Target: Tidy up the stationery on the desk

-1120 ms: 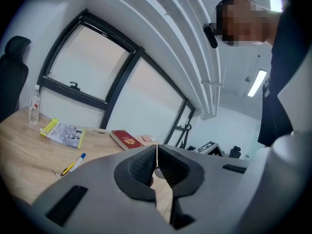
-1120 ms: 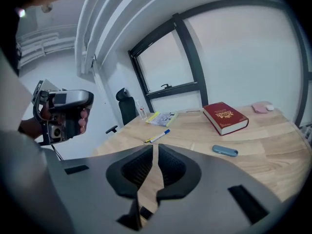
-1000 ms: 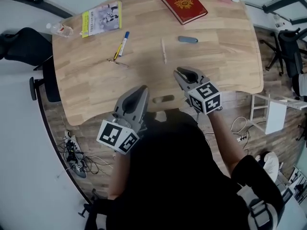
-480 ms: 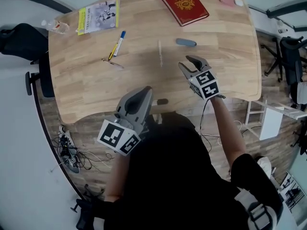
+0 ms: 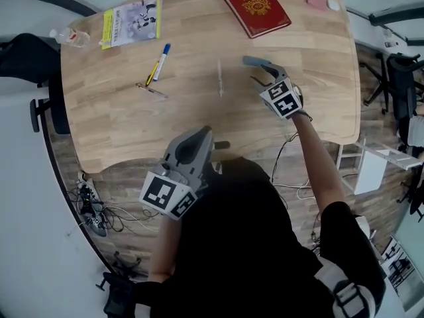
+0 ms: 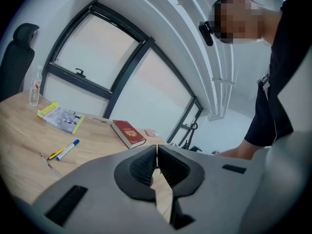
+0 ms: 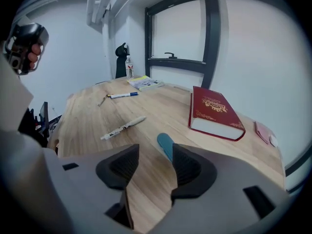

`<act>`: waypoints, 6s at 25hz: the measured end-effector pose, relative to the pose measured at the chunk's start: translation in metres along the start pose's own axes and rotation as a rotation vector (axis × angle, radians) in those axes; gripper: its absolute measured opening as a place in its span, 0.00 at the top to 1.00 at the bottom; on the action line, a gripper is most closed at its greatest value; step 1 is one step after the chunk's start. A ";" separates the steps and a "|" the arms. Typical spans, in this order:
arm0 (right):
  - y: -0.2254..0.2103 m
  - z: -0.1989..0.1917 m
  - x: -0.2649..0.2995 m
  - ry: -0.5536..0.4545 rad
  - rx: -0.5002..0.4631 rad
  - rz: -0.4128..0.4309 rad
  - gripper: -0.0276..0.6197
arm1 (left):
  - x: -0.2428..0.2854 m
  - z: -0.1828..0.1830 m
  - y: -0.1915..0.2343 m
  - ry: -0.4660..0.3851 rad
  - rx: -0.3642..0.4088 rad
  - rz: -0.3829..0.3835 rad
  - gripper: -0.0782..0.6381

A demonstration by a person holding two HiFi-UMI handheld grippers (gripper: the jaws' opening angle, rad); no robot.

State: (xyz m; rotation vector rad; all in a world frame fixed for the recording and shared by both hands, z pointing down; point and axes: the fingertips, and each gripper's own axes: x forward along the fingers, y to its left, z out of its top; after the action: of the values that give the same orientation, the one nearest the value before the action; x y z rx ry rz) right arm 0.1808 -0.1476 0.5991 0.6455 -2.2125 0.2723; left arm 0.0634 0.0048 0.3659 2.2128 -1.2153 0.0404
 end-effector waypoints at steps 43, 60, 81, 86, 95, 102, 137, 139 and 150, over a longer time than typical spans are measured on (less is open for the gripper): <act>-0.015 -0.005 0.022 0.160 -0.022 -0.064 0.83 | -0.047 0.000 0.013 -0.021 -0.003 0.053 0.84; 0.126 0.075 0.027 -0.057 0.419 0.054 0.83 | -0.099 0.024 0.050 -0.035 0.042 0.005 0.84; 0.168 0.057 0.093 0.021 0.791 -0.065 0.83 | -0.134 0.033 0.103 0.002 0.029 -0.049 0.84; 0.168 0.054 0.094 0.034 0.747 -0.095 0.77 | -0.138 0.033 0.109 0.008 0.029 -0.050 0.84; 0.167 0.048 0.089 0.053 0.643 -0.119 0.67 | -0.135 0.034 0.105 0.006 0.038 -0.067 0.84; 0.162 0.052 0.084 0.023 0.569 -0.141 0.68 | -0.131 0.035 0.101 0.008 0.044 -0.075 0.84; 0.088 0.016 0.074 0.128 0.529 -0.290 0.86 | -0.138 0.031 0.094 -0.018 0.042 0.014 0.84; 0.092 0.016 0.070 0.117 0.545 -0.293 0.86 | -0.137 0.031 0.094 -0.020 0.040 0.006 0.84; 0.130 -0.006 0.053 0.103 0.603 -0.252 0.86 | -0.121 0.032 0.078 -0.004 0.057 -0.057 0.84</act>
State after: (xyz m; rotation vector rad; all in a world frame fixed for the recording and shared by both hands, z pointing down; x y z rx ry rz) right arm 0.0865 -0.0546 0.6452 1.1916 -1.9161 0.8356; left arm -0.0750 0.0489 0.3414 2.2969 -1.1662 0.0478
